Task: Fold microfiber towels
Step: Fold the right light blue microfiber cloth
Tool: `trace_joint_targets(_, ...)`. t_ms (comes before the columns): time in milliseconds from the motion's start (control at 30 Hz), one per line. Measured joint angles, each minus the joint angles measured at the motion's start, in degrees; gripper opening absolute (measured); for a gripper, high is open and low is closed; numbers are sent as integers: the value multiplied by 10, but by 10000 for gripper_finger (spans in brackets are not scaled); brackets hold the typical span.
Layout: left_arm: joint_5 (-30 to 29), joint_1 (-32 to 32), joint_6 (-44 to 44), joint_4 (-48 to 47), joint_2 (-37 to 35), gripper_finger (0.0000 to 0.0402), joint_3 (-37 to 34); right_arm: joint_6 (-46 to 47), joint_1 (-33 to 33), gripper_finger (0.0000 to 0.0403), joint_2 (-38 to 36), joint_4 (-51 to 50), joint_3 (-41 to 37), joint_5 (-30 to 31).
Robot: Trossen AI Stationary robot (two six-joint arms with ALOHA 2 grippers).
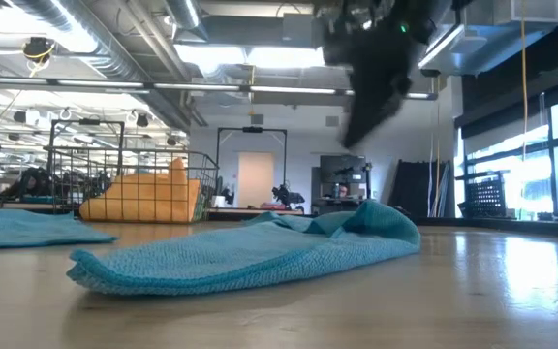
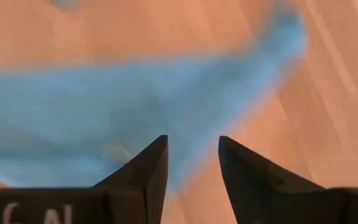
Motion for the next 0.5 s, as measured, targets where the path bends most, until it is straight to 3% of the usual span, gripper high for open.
trace_joint_targets(67, -7, 0, -3, 0, 0, 150, 0, -62, 15, 145, -5, 116, -44, 1)
trace_joint_targets(167, -17, 0, -15, 2, 0, 150, 0, -129, 24, 146, 13, 207, -104, -16)
trace_joint_targets(267, -20, 0, -15, 12, 0, 150, 0, -121, 23, 156, 26, 211, -124, -45)
trace_joint_targets(500, -19, 0, -14, 12, 0, 150, 0, -66, 23, 208, 38, 285, -123, -20)
